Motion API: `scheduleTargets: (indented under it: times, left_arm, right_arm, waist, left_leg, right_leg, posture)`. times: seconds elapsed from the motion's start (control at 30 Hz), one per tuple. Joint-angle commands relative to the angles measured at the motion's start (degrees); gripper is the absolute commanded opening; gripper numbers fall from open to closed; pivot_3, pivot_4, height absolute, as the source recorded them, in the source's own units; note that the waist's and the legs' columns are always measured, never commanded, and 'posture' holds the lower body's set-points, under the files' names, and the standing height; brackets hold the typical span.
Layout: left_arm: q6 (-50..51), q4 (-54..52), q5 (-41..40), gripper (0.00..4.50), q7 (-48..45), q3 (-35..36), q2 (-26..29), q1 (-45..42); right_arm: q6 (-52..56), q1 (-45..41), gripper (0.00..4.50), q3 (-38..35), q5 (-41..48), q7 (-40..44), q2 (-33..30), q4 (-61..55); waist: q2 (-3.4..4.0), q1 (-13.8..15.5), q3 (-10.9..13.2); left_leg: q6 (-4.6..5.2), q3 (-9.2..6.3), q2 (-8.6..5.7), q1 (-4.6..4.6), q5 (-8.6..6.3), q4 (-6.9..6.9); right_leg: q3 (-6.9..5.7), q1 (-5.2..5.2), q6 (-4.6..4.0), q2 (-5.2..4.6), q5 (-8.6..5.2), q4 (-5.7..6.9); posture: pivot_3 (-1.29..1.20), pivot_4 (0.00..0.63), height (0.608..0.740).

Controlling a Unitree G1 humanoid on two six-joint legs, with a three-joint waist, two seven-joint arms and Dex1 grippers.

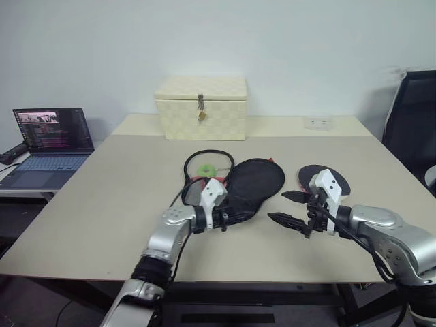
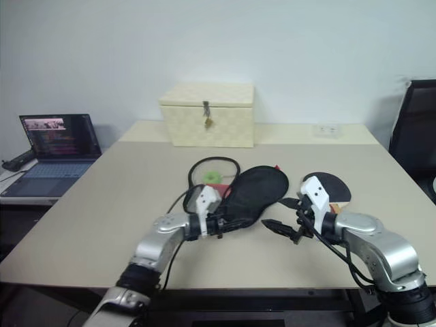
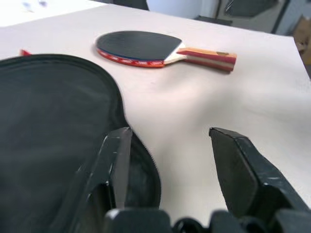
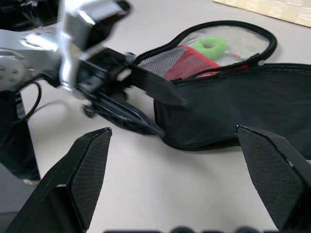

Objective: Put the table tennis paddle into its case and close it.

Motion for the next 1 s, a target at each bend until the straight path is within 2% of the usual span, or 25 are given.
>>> scheduleTargets:
  times: [0.03,0.27,0.4,0.7,1.0]
  left_arm:
    - [3.0,-6.5,-4.4,2.84,-1.1,6.2,6.2,2.8]
    - [8.9,-12.4,-11.9,2.84,-6.2,12.8,16.6,8.9]
    - [11.3,-15.4,-14.4,2.84,-6.4,14.3,19.4,10.7]
    - [13.3,-19.4,-15.5,2.84,-3.3,14.6,20.1,12.5]
    - [13.8,-20.6,-15.7,2.84,-1.7,13.9,19.7,12.4]
  right_arm:
    - [1.7,-4.3,4.50,0.8,-2.4,-5.6,3.6,4.0]
    - [6.4,-8.9,4.50,3.2,-5.4,-11.7,11.2,12.6]
    - [6.5,-10.2,4.50,4.7,-8.0,-14.3,14.6,16.9]
    - [4.3,-14.0,4.50,6.6,-14.9,-19.2,21.2,27.0]
    - [3.3,-16.8,4.50,5.2,-15.1,-20.4,29.4,30.0]
  waist:
    - [0.02,-0.3,0.0]
    - [0.01,0.4,0.0]
    - [0.00,0.7,0.0]
    - [0.01,0.4,0.0]
    - [0.03,0.2,0.0]
  left_leg:
    - [0.00,0.01,0.03,0.01,0.00,-0.01]
    - [-0.01,-0.01,-0.03,-0.05,0.00,-0.02]
    - [-0.01,-0.09,-0.03,-0.09,0.00,-0.01]
    - [-0.01,0.01,0.02,-0.05,0.00,-0.05]
    - [-0.01,0.03,0.05,-0.04,0.00,-0.06]
  right_leg:
    - [0.01,0.00,-0.02,0.00,0.01,0.01]
    - [-0.04,-0.02,-0.06,-0.04,0.02,-0.07]
    - [-0.05,-0.03,-0.06,-0.09,0.02,-0.07]
    - [-0.03,-0.08,-0.07,-0.03,0.02,-0.02]
    - [-0.02,-0.09,-0.08,-0.03,0.02,-0.02]
  posture:
    - [0.00,0.150,0.740]
    - [0.00,0.150,0.740]
    - [0.00,0.150,0.740]
    - [0.00,0.150,0.740]
    - [0.00,0.150,0.740]
